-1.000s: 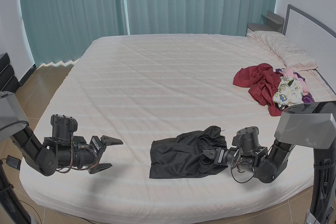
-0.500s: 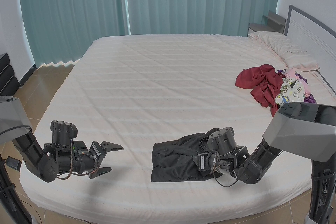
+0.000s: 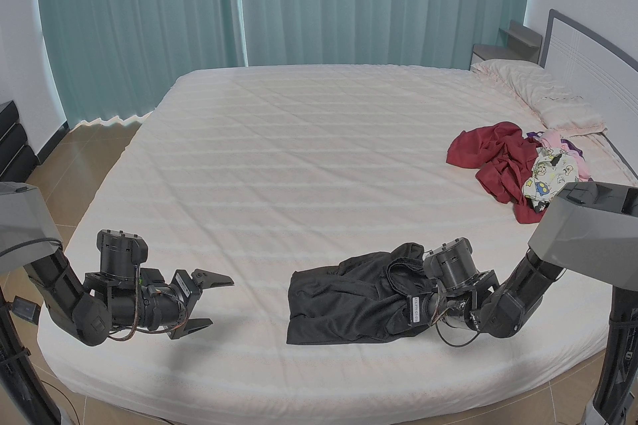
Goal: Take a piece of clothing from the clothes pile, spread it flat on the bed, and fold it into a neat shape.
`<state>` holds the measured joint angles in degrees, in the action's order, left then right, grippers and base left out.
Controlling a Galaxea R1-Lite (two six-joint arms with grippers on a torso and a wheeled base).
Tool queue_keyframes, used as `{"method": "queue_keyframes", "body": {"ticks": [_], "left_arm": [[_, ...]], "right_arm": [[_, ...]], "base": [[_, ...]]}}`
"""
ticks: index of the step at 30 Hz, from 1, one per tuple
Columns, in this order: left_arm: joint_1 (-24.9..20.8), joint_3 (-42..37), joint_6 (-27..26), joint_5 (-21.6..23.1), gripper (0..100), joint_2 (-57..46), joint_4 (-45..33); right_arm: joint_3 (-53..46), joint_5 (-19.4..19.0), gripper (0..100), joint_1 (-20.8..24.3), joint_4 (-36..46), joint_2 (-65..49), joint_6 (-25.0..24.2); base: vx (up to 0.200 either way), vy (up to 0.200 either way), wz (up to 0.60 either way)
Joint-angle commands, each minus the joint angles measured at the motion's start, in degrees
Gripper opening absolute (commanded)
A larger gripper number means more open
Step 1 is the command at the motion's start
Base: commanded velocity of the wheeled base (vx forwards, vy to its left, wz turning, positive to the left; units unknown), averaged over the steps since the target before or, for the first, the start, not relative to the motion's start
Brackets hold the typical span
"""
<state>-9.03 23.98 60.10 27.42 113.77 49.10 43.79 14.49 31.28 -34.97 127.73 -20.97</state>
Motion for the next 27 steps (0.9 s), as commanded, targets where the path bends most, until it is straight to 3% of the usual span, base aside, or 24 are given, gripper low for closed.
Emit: {"method": "queue_keyframes", "body": {"ticks": [1,13,14,19,20,22,27], "left_arm": [[0.1,0.0,0.0,0.0,100,0.1,0.0],[0.0,0.0,-0.1,-0.1,100,0.2,0.0],[0.0,0.1,-0.1,-0.1,100,0.2,0.0],[0.0,0.1,-0.1,-0.1,100,0.2,0.0],[0.0,0.0,-0.1,-0.1,100,0.2,0.0],[0.0,0.0,-0.1,-0.1,100,0.2,0.0],[0.0,0.0,-0.1,-0.1,100,0.2,0.0]], "right_arm": [[-3.4,-0.4,0,-3.2,-0.2,-2.2,0.0],[-5.7,-5.7,0,-10.5,-1.8,-0.7,-0.7],[-5.6,-5.8,100,-10.8,-1.8,-0.4,-0.7],[-4.8,-6.4,100,-11.6,-3.3,0.3,-1.3],[-5.3,-8.8,100,-12.6,-5.6,-0.2,-1.6],[-5.4,-9.8,100,-13.4,-7.7,-1.0,-1.9],[-4.6,-10.5,100,-16.1,-9.6,-3.3,-2.7]], "base": [[0.000,0.000,0.00],[0.000,0.000,0.00],[0.000,0.000,0.00],[0.000,0.000,0.00],[0.000,0.000,0.00],[0.000,0.000,0.00],[0.000,0.000,0.00]]}}
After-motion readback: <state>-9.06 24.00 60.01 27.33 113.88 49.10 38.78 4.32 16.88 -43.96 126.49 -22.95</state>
